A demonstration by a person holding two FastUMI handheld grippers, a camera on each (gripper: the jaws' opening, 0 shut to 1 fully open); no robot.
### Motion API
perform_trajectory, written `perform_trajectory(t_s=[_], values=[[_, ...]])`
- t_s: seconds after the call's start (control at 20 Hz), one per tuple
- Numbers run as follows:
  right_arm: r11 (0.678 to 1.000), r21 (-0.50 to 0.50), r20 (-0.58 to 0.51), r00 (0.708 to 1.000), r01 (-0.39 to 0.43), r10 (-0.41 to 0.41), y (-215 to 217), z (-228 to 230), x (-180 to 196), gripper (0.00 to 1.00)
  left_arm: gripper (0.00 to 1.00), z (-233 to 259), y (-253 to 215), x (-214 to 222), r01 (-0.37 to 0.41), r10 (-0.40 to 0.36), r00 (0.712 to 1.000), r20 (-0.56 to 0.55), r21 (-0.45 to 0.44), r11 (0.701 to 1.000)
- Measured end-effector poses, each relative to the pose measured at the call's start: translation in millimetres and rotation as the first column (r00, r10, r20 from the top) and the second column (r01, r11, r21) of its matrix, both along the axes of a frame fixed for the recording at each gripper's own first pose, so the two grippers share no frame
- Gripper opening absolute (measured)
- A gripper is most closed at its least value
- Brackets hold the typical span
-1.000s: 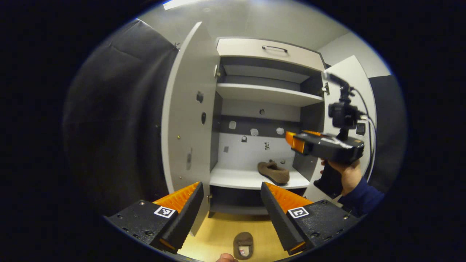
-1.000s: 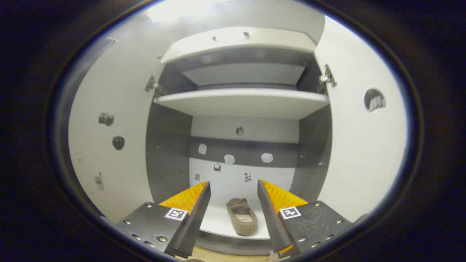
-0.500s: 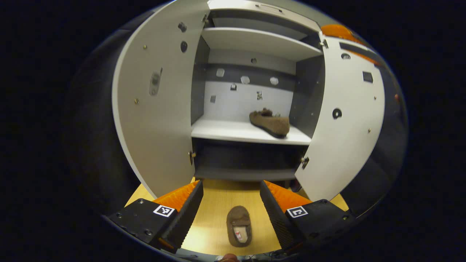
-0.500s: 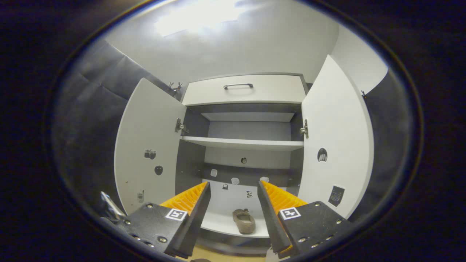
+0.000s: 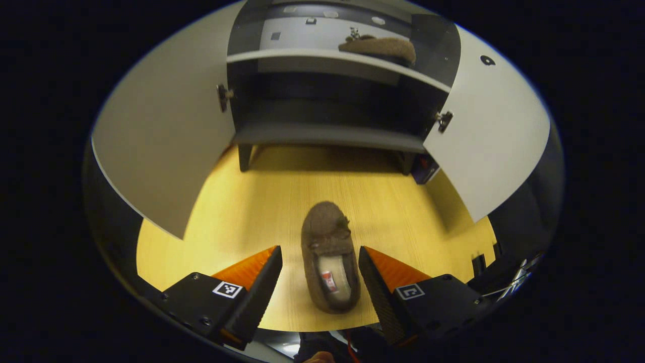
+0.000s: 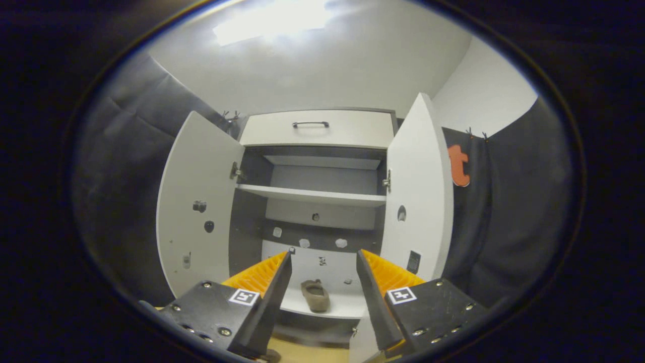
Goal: Grab one shoe with the right hand and put it into the shoe cabinet, grab the other shoe with the left hand and put it into the shoe cabinet; then close the right door with the right hand and the left door with the left hand.
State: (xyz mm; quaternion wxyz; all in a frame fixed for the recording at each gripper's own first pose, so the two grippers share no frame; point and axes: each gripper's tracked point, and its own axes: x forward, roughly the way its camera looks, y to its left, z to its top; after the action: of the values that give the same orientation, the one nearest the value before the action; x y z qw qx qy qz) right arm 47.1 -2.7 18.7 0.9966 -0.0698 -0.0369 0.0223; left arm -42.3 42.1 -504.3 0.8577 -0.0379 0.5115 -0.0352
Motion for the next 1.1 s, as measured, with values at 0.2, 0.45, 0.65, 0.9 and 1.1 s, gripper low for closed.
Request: perform_trajectory(t_s=[0.2,0.45,0.65,0.9,1.1], values=[[0.998,-0.013,-0.016,0.998,0.065,-0.065,-25.5,-6.9,-5.9,0.77,0.94,-39.8,-1.6,-10.3,-0.011,0.009,0.995,-0.098,-0.015,1.0],[0.988,-0.027,-0.029,0.988,0.152,-0.153,-62.4,-13.6,-14.6,0.77,0.94,-73.2,1.0,-12.2,-0.009,0.007,0.984,-0.177,-0.01,1.0],[0.977,-0.009,-0.043,0.976,0.213,-0.213,-88.0,-18.7,-20.2,0.77,0.91,-90.8,10.1,-10.4,-0.054,0.056,0.975,-0.213,0.018,0.998],[0.961,-0.014,-0.068,0.959,0.276,-0.277,-114.7,-28.7,-28.4,0.77,0.85,-103.8,7.6,-13.5,-0.148,0.134,0.957,-0.259,-0.035,0.988],[0.949,-0.001,-0.091,0.946,0.314,-0.313,-129.4,-36.9,-33.8,0.77,0.61,-105.3,4.9,-13.2,-0.189,0.16,0.935,-0.316,-0.064,0.98]])
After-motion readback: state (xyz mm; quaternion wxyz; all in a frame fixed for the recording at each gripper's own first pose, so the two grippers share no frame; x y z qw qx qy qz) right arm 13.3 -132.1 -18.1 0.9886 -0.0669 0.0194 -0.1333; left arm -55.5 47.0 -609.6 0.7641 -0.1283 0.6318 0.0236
